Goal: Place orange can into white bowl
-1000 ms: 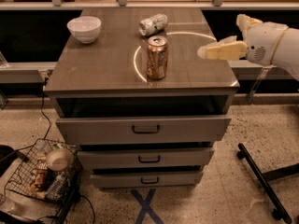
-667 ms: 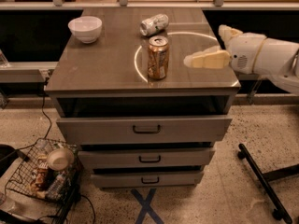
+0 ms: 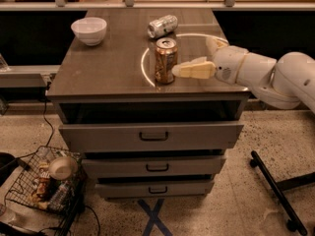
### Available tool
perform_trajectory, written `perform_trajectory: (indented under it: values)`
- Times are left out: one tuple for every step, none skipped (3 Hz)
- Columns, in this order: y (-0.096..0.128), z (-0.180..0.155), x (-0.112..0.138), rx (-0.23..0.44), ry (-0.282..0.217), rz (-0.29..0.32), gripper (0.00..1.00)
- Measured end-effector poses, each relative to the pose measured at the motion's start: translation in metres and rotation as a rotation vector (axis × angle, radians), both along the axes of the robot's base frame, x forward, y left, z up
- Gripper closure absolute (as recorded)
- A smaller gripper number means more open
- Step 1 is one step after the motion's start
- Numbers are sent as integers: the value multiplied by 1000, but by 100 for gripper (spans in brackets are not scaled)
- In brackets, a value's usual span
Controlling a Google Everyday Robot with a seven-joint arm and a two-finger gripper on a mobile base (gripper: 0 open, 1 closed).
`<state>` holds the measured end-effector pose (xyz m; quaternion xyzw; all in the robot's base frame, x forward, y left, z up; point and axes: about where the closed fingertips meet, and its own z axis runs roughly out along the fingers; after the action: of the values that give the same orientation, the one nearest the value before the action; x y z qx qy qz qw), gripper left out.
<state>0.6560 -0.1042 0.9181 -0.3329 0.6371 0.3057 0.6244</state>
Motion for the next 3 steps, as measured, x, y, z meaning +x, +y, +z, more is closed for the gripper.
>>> perform_trajectory:
  values:
    - [16,-7,12,5,-8,14,0]
    - [26,-9,19,-12,-16,21,0]
    - [36,-8,23,-32,-20,39,0]
